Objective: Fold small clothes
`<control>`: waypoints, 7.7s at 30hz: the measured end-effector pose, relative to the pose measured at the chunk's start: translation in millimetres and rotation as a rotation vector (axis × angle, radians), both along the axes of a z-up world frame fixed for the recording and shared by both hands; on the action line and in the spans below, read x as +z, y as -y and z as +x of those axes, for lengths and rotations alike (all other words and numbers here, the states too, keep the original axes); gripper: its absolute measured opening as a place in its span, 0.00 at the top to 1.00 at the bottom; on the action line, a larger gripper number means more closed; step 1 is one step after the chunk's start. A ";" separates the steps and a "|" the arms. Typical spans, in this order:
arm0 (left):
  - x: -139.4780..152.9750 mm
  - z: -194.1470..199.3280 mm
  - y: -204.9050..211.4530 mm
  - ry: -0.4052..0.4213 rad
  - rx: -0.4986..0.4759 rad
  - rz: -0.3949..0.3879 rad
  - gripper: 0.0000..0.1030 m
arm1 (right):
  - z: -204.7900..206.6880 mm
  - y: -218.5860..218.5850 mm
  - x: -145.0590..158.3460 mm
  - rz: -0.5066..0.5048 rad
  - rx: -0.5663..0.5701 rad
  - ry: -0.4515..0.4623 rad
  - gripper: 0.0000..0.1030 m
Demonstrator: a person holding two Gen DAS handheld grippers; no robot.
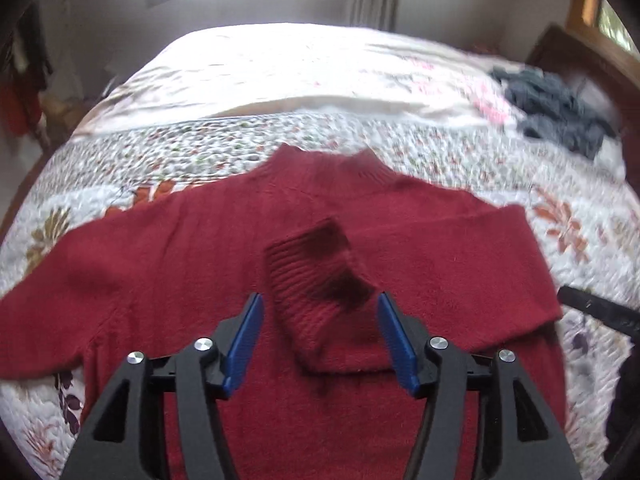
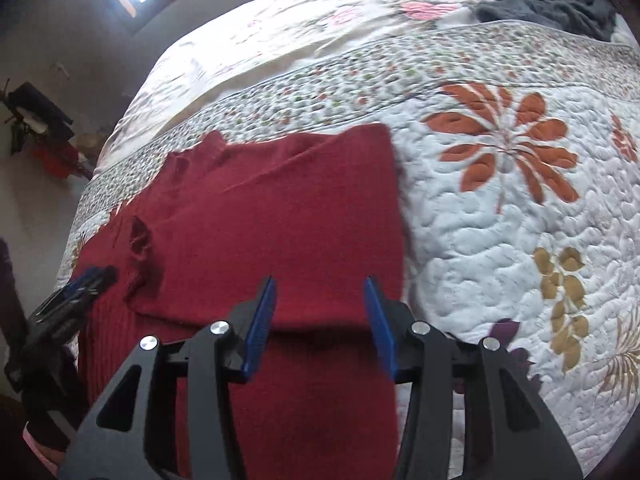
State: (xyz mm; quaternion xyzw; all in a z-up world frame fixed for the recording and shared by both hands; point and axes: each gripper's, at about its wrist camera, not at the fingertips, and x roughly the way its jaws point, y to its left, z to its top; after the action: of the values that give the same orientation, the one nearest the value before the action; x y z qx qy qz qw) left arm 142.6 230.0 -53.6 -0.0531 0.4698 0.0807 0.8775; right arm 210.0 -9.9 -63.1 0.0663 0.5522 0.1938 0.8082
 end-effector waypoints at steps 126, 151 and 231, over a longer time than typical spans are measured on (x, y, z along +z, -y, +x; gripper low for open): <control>-63.1 -72.1 -132.6 0.149 0.284 -0.615 0.91 | -117.6 -66.9 -36.1 0.035 0.218 -0.145 0.36; -52.0 -116.6 -248.4 0.059 0.332 -0.395 0.81 | -56.1 -243.9 -3.8 0.156 0.368 -0.250 0.35; -48.0 -45.7 -177.9 -0.004 0.141 -0.227 0.67 | 2.4 -35.9 -26.1 0.226 0.052 -0.265 0.44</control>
State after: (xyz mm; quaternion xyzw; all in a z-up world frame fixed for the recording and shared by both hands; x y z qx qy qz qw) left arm 96.9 407.9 -101.6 -0.1846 0.4729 0.0885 0.8570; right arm 212.4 25.9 -89.2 0.1673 0.6302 0.2649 0.7104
